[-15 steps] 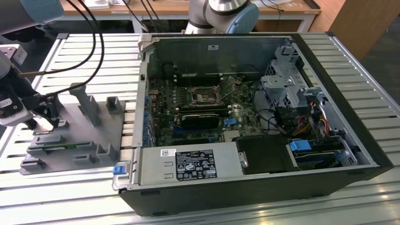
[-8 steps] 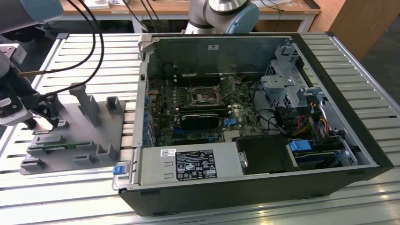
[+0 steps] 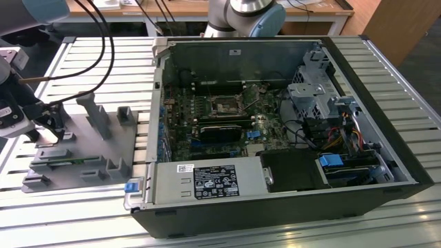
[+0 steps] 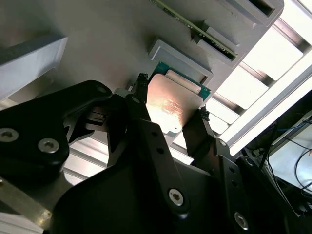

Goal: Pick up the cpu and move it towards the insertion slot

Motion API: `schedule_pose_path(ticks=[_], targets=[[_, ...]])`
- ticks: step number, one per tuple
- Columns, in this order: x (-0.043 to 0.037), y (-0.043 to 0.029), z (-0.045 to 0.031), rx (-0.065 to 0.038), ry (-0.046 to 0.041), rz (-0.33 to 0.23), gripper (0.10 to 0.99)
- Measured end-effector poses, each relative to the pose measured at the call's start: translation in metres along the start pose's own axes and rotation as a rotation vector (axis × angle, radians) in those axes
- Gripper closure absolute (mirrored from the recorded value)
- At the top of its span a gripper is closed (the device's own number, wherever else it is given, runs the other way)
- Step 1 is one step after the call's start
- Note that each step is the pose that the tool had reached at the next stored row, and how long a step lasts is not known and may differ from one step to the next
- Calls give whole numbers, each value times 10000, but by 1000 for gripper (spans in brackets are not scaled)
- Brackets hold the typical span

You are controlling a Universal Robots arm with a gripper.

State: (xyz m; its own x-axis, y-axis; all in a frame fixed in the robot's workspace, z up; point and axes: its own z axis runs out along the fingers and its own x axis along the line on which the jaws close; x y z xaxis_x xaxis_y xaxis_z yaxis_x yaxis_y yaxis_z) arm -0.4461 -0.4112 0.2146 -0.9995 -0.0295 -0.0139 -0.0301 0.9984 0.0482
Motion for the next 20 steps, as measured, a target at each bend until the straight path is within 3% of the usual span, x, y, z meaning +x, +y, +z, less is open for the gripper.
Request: schedule_pose_path(ticks=[20], targets=[[0, 4, -41, 0, 0, 0, 549]])
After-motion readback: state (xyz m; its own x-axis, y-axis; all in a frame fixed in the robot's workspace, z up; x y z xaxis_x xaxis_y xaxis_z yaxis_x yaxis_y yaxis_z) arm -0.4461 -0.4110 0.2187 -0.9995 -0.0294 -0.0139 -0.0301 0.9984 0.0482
